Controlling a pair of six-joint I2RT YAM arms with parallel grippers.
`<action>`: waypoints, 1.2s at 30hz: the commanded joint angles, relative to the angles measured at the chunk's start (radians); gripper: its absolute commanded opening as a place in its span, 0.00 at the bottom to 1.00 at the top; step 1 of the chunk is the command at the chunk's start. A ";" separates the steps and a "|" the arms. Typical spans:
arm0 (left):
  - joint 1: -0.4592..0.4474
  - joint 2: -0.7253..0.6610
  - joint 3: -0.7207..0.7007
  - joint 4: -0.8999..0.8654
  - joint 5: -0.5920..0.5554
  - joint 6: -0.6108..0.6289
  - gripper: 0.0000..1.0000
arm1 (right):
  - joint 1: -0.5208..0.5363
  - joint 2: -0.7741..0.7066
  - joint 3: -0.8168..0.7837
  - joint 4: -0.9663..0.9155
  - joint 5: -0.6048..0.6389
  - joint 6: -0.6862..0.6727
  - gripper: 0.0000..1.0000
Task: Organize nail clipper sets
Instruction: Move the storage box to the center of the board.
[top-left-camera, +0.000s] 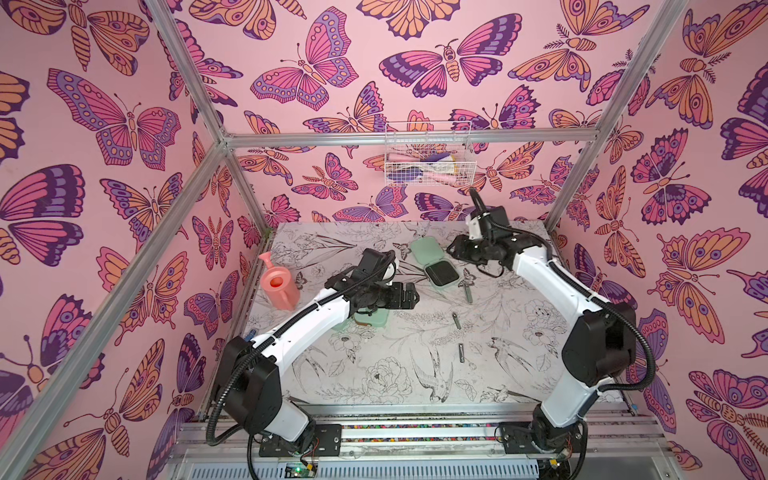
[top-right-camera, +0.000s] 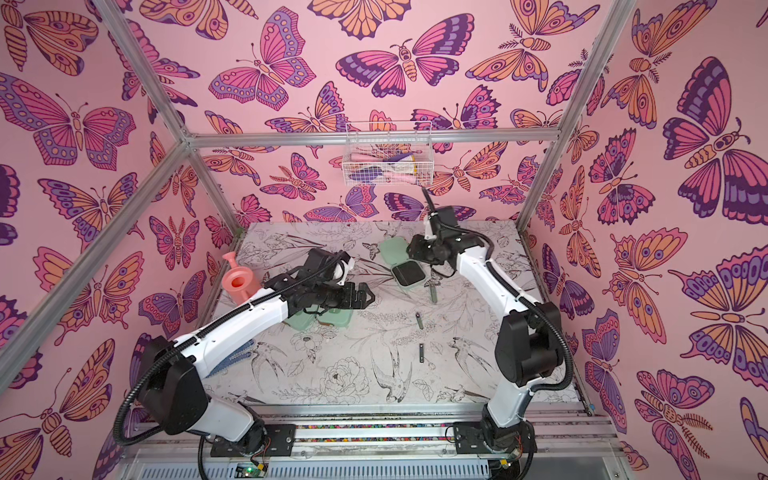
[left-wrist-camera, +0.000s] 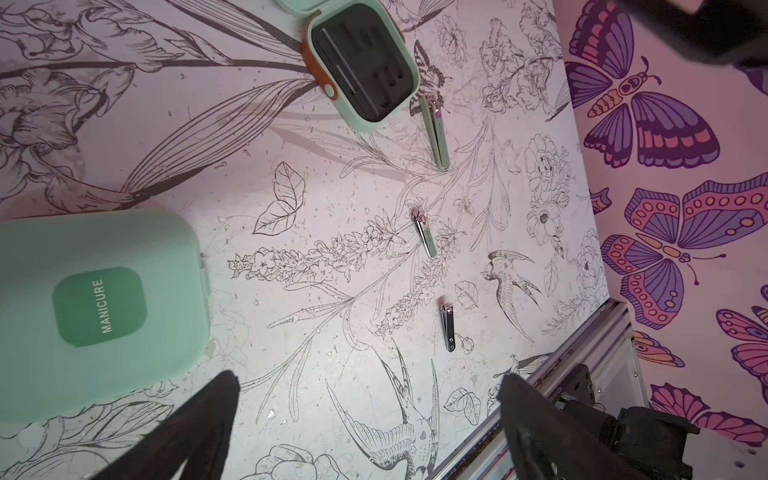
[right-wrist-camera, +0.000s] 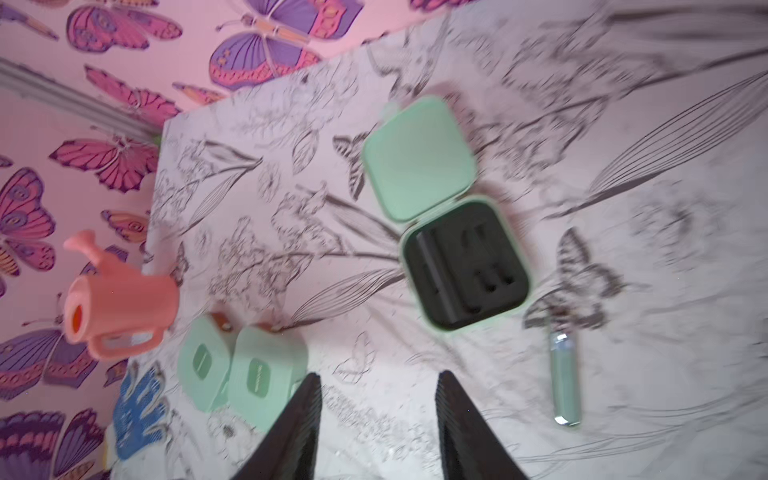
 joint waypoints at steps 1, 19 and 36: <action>0.005 0.004 0.012 0.014 -0.002 -0.026 0.98 | -0.032 0.159 0.093 -0.224 -0.026 -0.255 0.47; 0.005 -0.020 -0.010 0.014 -0.037 -0.036 0.96 | -0.063 0.540 0.298 -0.177 -0.016 -0.297 0.39; 0.007 -0.050 -0.042 0.014 -0.023 -0.035 0.95 | 0.005 0.537 0.195 -0.169 0.048 -0.309 0.24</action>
